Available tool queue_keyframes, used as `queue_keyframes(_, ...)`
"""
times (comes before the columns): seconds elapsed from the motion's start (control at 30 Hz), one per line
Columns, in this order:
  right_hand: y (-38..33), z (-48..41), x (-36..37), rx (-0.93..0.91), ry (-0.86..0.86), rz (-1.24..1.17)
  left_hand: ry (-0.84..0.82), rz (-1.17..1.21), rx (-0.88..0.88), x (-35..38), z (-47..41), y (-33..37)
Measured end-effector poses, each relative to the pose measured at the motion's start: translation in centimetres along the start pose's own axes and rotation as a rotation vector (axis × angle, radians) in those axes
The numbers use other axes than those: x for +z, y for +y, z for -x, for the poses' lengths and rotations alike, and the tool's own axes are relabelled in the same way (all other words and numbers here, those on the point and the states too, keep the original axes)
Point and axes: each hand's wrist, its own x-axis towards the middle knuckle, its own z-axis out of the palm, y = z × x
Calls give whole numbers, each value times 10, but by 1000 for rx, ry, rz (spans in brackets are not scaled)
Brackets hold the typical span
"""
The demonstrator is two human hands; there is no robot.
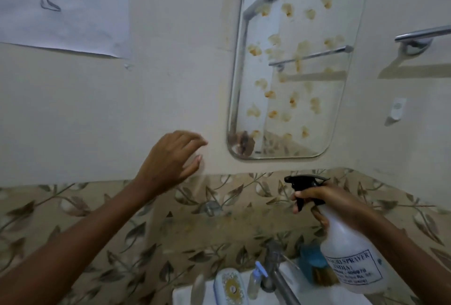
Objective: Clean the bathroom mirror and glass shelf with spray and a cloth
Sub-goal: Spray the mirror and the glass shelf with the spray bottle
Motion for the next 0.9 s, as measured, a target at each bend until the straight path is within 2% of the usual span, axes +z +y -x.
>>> queue_keyframes(0.1,-7,-5,28,21,-146,-22,-102,156,-174,0,61,13)
queue_keyframes(0.23,-13,-8,72,136,-385,16,-159,323,-416,2,129,24)
queue_keyframes(0.4,-18,-15,110,119,-500,73,-153,361,-586,-1,171,25)
queue_keyframes(0.6,-14,-15,122,61,-397,64,-175,369,-607,-9,180,27)
queue_keyframes(0.9,25,-7,68,129,-175,31,-220,405,-555,8,159,52)
